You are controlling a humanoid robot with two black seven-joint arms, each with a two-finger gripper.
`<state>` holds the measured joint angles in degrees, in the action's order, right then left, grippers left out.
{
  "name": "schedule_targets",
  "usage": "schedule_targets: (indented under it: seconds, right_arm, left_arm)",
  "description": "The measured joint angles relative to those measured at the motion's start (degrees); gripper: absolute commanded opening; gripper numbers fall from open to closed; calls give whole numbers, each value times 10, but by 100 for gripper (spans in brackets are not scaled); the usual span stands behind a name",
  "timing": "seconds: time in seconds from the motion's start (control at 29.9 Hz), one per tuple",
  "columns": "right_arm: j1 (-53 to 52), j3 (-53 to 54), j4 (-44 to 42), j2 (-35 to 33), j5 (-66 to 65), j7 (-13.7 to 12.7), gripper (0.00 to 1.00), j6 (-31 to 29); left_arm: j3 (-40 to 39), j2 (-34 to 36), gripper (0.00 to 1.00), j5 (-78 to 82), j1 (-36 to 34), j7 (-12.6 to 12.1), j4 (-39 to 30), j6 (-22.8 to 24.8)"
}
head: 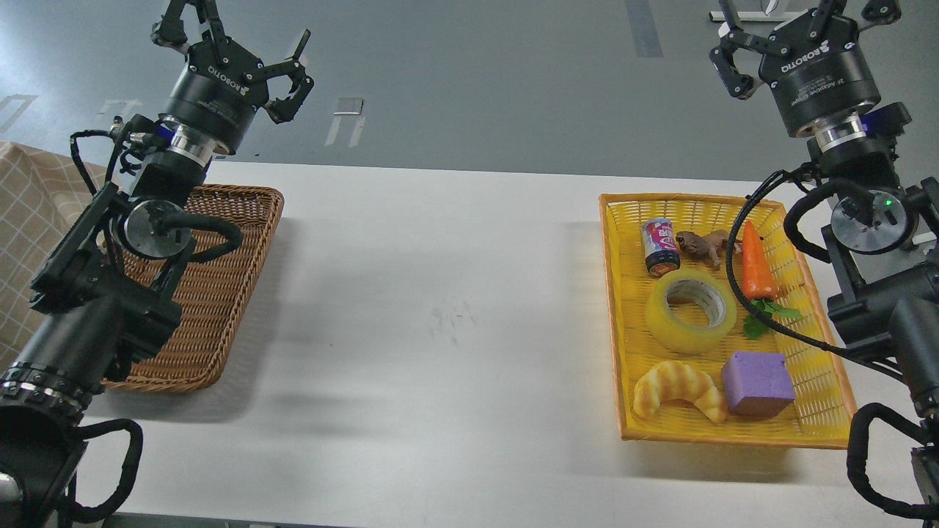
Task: Place and transfer tape with both arms
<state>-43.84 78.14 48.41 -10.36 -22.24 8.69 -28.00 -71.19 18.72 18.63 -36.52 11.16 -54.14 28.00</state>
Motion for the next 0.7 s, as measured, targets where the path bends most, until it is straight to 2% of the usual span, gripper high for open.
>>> schedule_targets:
  seconds: [0.7]
  right_arm:
    - [0, -1, 0, 4, 1, -1, 100, 0]
  left_arm:
    - [1, 1, 98, -4, -2, 4, 1, 0]
